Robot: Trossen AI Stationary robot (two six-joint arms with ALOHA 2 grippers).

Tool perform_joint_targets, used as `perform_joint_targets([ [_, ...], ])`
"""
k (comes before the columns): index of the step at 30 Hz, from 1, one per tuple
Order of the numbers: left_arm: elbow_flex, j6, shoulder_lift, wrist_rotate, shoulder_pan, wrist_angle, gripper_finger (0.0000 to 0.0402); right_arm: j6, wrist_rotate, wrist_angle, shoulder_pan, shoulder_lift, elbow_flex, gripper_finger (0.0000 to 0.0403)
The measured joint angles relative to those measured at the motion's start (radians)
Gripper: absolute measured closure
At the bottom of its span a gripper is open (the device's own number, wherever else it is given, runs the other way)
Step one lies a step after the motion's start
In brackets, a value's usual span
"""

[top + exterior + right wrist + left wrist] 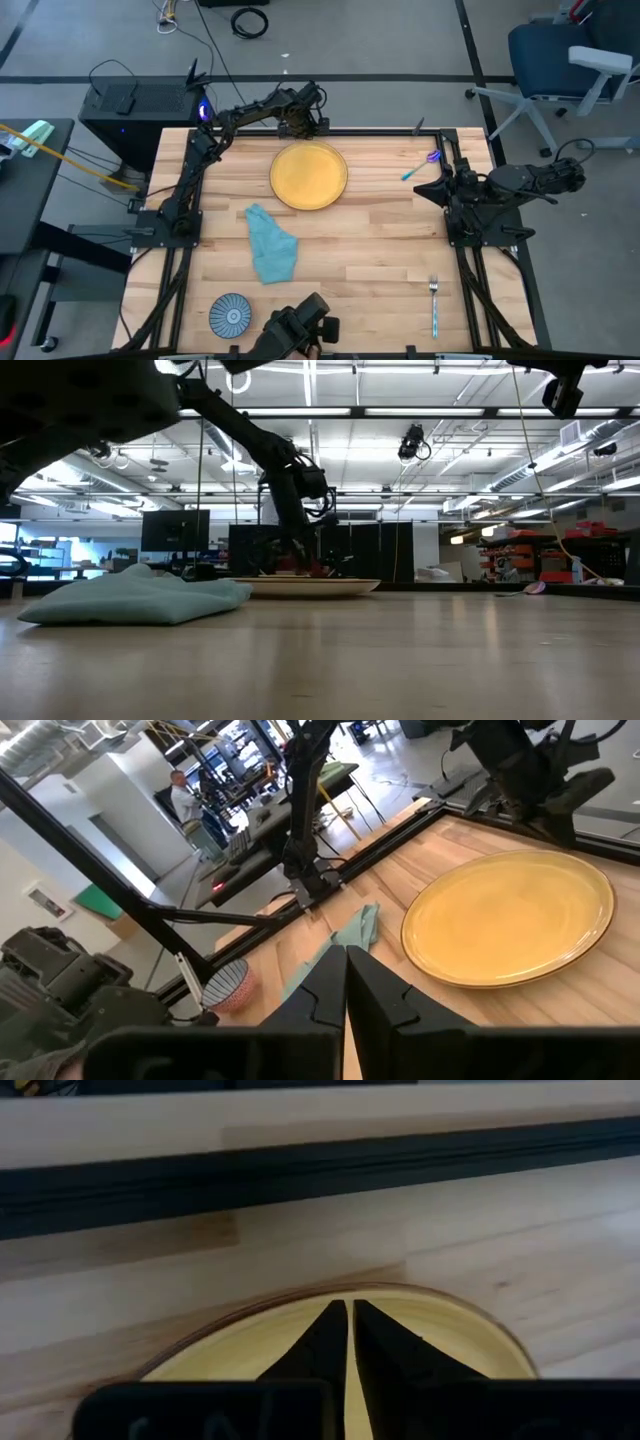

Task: Set table place
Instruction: Move the yellow plate to the middle of the table

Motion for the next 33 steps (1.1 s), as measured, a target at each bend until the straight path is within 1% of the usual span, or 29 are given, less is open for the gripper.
perform_joint_targets([
  [2,0.014,0.007,0.0,-0.002,0.0,0.002,0.0382,0.0,0.0,0.0,0.0,0.0,0.0,0.0386],
  [7,0.012,0.033,-0.001,-0.06,0.018,-0.022,0.0395,0.002,0.0,0.0,0.0,0.0,0.0,0.0386],
  [12,0.008,0.048,0.005,-0.081,0.034,-0.089,0.0383,0.003,0.0,-0.004,0.0,0.0,0.0,0.0386],
  [15,0.008,0.05,0.005,-0.106,0.034,-0.099,0.0375,0.003,0.0,-0.013,0.0,0.0,0.0,0.0386],
  [18,0.008,0.056,0.005,-0.108,0.033,-0.1,0.0376,0.003,0.0,-0.021,0.0,0.0,0.0,0.0386],
  [26,-0.005,0.052,0.02,-0.107,0.016,-0.116,0.0395,0.002,0.0,-0.022,0.0,0.0,0.0,0.0386],
  [33,-0.005,0.048,0.023,-0.101,-0.01,-0.104,0.0375,0.002,0.0,-0.023,0.0,0.0,0.0,0.0386],
])
